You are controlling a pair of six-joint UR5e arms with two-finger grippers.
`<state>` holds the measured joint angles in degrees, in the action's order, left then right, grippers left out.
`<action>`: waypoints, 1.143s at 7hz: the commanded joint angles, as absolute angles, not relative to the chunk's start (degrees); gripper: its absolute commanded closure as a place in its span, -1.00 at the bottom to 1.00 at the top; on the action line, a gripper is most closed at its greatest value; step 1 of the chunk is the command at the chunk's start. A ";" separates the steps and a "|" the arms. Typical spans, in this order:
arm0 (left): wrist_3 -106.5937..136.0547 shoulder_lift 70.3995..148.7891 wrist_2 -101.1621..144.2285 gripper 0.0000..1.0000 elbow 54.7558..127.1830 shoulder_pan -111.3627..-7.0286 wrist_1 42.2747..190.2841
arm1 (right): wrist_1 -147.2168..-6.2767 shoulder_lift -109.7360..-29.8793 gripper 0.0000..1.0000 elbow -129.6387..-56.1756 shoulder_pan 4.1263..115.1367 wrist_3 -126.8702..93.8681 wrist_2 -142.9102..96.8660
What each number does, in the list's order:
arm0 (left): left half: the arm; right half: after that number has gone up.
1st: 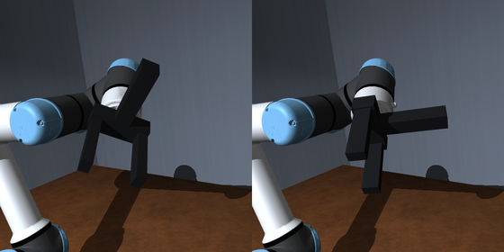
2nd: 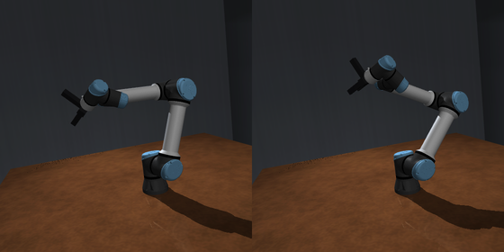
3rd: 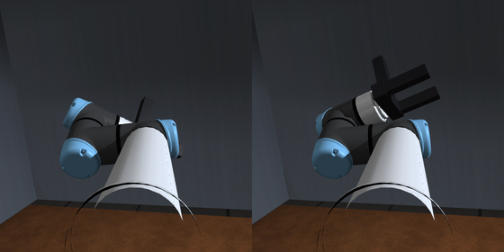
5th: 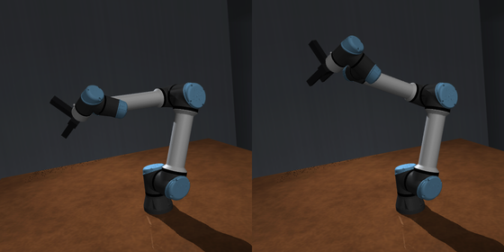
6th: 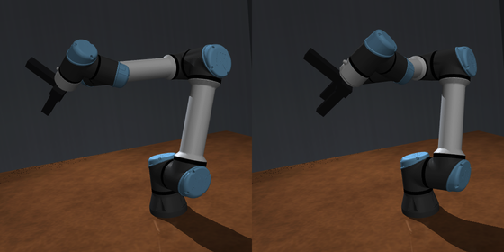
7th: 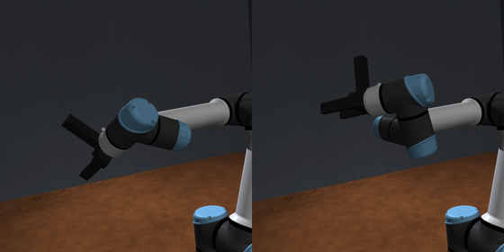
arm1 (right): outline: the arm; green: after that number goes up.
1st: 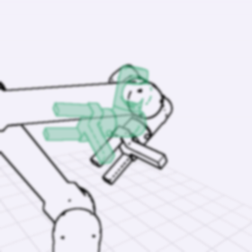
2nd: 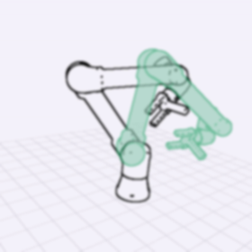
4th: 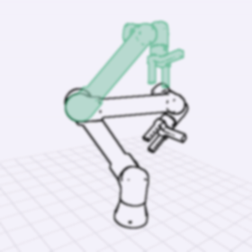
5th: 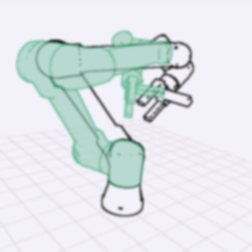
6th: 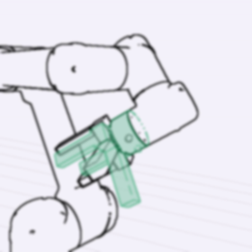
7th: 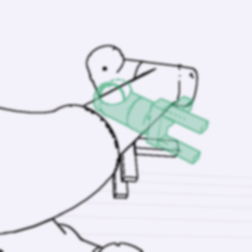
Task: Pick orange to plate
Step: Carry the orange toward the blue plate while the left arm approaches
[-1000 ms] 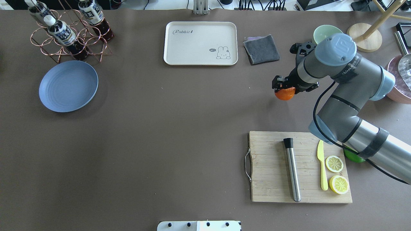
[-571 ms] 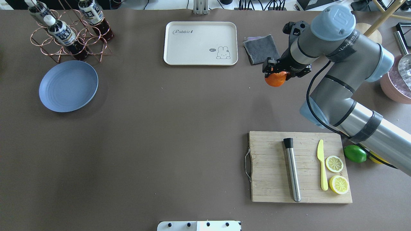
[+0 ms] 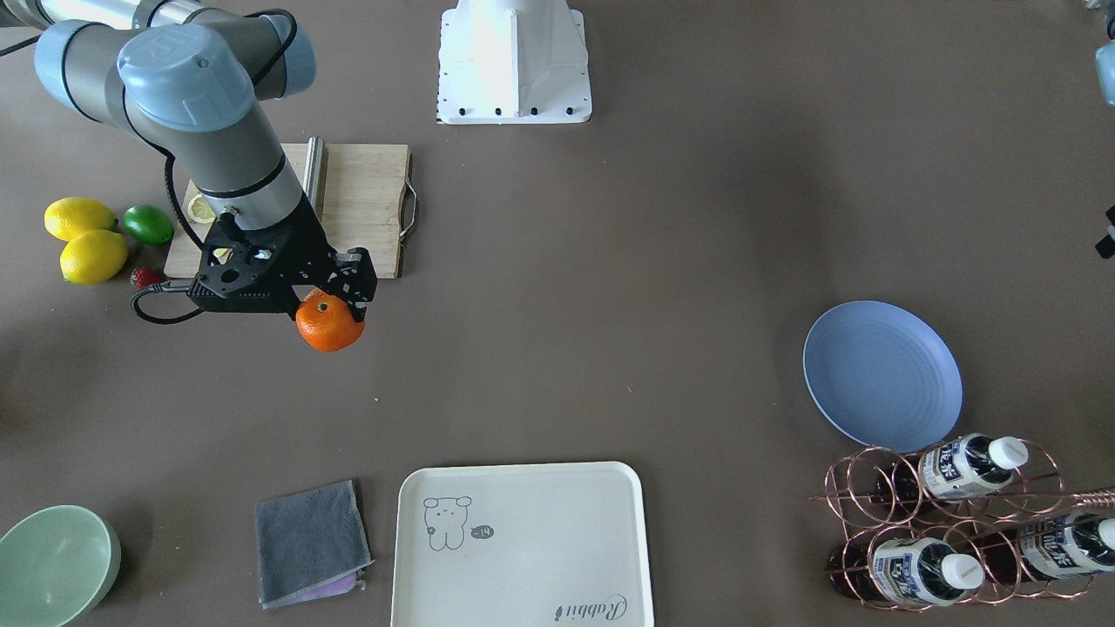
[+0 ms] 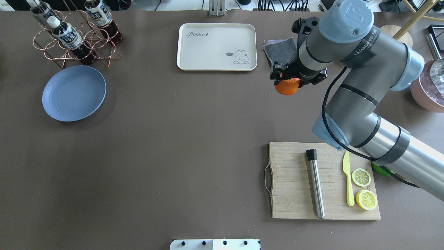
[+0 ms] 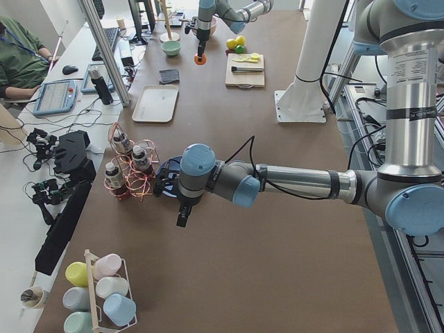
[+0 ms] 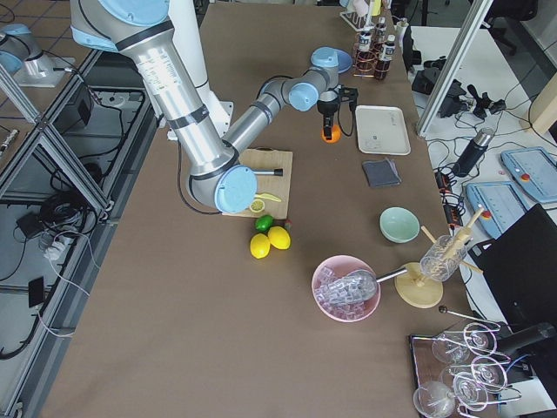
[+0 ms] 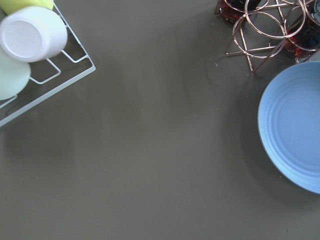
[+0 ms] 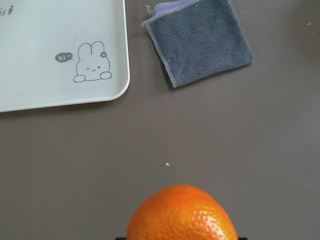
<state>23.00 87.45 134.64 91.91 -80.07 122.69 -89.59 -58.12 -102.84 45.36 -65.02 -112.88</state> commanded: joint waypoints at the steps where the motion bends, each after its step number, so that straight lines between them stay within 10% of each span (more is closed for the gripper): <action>1: 38.01 93.66 134.21 -0.96 81.87 -71.23 137.07 | -90.18 -57.22 1.00 -105.02 43.60 -67.66 -111.54; 8: 38.50 101.07 127.88 -0.93 73.30 -62.93 138.69 | -90.18 -57.39 1.00 -106.35 42.19 -68.64 -110.40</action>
